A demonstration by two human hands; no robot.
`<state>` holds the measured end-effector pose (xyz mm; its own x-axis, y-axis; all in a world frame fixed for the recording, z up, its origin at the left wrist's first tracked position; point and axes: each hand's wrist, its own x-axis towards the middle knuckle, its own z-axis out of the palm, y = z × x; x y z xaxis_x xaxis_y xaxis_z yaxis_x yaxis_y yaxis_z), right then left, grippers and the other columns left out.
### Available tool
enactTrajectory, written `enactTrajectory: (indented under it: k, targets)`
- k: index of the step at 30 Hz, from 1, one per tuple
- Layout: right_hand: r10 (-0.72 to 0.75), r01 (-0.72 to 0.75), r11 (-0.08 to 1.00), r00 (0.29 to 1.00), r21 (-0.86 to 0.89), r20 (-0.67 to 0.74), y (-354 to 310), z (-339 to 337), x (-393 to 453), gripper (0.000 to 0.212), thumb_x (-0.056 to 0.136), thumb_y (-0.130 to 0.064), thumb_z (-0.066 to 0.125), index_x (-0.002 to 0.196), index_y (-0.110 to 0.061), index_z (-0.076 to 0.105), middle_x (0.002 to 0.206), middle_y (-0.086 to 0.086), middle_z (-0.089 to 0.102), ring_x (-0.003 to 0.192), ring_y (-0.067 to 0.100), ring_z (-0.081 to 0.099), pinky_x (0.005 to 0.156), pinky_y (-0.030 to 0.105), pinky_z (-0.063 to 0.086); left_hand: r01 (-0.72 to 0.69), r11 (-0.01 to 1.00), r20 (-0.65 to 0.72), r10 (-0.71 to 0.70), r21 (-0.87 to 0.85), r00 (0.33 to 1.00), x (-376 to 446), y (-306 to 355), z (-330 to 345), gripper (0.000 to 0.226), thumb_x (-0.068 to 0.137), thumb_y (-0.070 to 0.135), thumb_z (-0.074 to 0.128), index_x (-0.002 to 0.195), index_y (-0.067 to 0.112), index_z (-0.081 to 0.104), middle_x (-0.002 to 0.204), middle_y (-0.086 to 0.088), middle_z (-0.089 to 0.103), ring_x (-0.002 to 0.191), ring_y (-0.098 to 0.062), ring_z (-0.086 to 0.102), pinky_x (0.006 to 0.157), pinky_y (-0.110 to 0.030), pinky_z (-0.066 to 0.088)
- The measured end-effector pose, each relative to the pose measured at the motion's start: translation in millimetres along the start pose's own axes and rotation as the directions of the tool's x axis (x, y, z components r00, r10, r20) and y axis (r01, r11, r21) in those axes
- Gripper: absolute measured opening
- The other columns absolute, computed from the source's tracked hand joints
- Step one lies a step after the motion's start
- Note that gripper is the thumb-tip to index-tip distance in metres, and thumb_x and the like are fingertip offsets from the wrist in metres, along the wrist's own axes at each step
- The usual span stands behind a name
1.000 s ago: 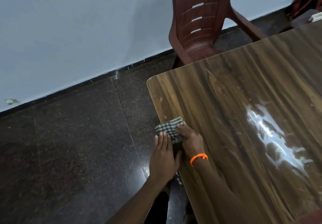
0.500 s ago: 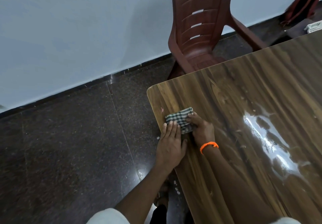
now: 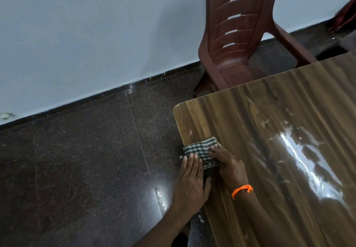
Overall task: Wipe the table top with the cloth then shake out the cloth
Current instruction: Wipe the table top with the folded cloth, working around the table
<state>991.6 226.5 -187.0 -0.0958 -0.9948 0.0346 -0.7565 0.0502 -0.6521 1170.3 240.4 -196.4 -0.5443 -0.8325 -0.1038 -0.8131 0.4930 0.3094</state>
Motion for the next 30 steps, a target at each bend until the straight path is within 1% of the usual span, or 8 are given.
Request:
enactTrajectory:
  k: [6, 8, 11, 16, 20, 25, 28, 30]
  targets:
    - [0.127, -0.122, 0.992, 0.977, 0.039, -0.168, 6, -1, 56, 0.044, 0.073, 0.014, 0.065, 0.103, -0.017, 0.073, 0.12, -0.005, 0.066, 0.121, 0.007, 0.053, 0.099, 0.034, 0.048, -0.042, 0.999, -0.056, 0.043, 0.009, 0.997, 71, -13, -9, 0.064, 0.106, 0.042, 0.033, 0.148, -0.005, 0.041, 0.157, -0.023, 0.038, 0.152, -0.032, 0.023, 0.123, -0.05, 0.02]
    - [0.102, -0.092, 0.994, 0.978, 0.058, -0.18, 5, 6, 79, 0.038, 0.075, 0.01, 0.067, 0.101, -0.017, 0.073, 0.119, -0.005, 0.067, 0.12, 0.008, 0.055, 0.1, 0.031, 0.047, -0.011, 1.0, -0.082, 0.011, 0.004, 0.997, 90, -26, -13, 0.063, 0.105, 0.042, 0.033, 0.146, -0.005, 0.045, 0.153, -0.023, 0.043, 0.15, -0.032, 0.029, 0.124, -0.05, 0.021]
    - [0.04, -0.034, 0.998, 0.99, 0.048, -0.134, -3, 17, 107, 0.035, 0.076, 0.007, 0.067, 0.099, -0.017, 0.074, 0.116, -0.003, 0.068, 0.12, 0.007, 0.054, 0.102, 0.017, 0.039, 0.037, 0.999, -0.123, -0.037, -0.001, 0.992, 97, -46, -18, 0.061, 0.104, 0.04, 0.037, 0.143, -0.005, 0.05, 0.15, -0.023, 0.048, 0.148, -0.031, 0.034, 0.125, -0.048, 0.019]
    - [-0.102, 0.102, 0.994, 0.995, 0.029, 0.013, -20, 23, 103, 0.035, 0.075, 0.006, 0.07, 0.104, -0.014, 0.072, 0.12, 0.002, 0.066, 0.123, 0.015, 0.053, 0.1, 0.033, 0.046, 0.109, 0.993, -0.103, -0.113, -0.043, 0.988, 60, -52, -13, 0.064, 0.108, 0.043, 0.031, 0.148, -0.006, 0.042, 0.155, -0.024, 0.041, 0.153, -0.03, 0.024, 0.126, -0.048, 0.014]
    - [-0.121, 0.12, 0.993, 0.989, 0.023, 0.086, -4, 15, 72, 0.046, 0.072, 0.009, 0.071, 0.109, -0.018, 0.071, 0.125, -0.002, 0.063, 0.127, 0.01, 0.048, 0.099, 0.034, 0.048, 0.082, 0.994, -0.09, -0.088, -0.068, 0.992, 36, -33, -4, 0.064, 0.109, 0.045, 0.034, 0.15, -0.005, 0.038, 0.158, -0.022, 0.036, 0.155, -0.027, 0.016, 0.125, -0.049, 0.019]
    - [0.004, -0.007, 0.999, 0.996, -0.035, -0.087, 14, -6, 70, 0.049, 0.07, 0.015, 0.064, 0.105, -0.017, 0.072, 0.123, -0.002, 0.064, 0.125, 0.01, 0.05, 0.104, 0.021, 0.039, -0.059, 0.998, -0.067, 0.059, 0.006, 0.996, 78, -22, -6, 0.063, 0.107, 0.043, 0.035, 0.15, -0.002, 0.04, 0.159, -0.021, 0.035, 0.155, -0.028, 0.016, 0.125, -0.048, 0.017]
    - [0.073, -0.085, 0.994, 0.982, -0.062, -0.175, 18, -12, 100, 0.042, 0.072, 0.013, 0.064, 0.103, -0.015, 0.073, 0.12, 0.0, 0.066, 0.122, 0.015, 0.054, 0.1, 0.031, 0.045, -0.101, 0.992, -0.031, 0.103, 0.07, 0.994, 122, -24, -15, 0.065, 0.105, 0.044, 0.031, 0.152, -0.002, 0.036, 0.16, -0.02, 0.034, 0.155, -0.03, 0.016, 0.126, -0.048, 0.012]
    - [0.118, -0.124, 0.992, 0.969, -0.018, -0.216, 19, -11, 126, 0.034, 0.073, 0.008, 0.066, 0.099, -0.013, 0.074, 0.117, 0.001, 0.068, 0.118, 0.016, 0.057, 0.098, 0.027, 0.044, -0.103, 0.99, -0.03, 0.106, 0.098, 0.994, 148, -31, -23, 0.066, 0.104, 0.043, 0.028, 0.152, -0.001, 0.037, 0.159, -0.02, 0.036, 0.154, -0.03, 0.02, 0.126, -0.047, 0.01]
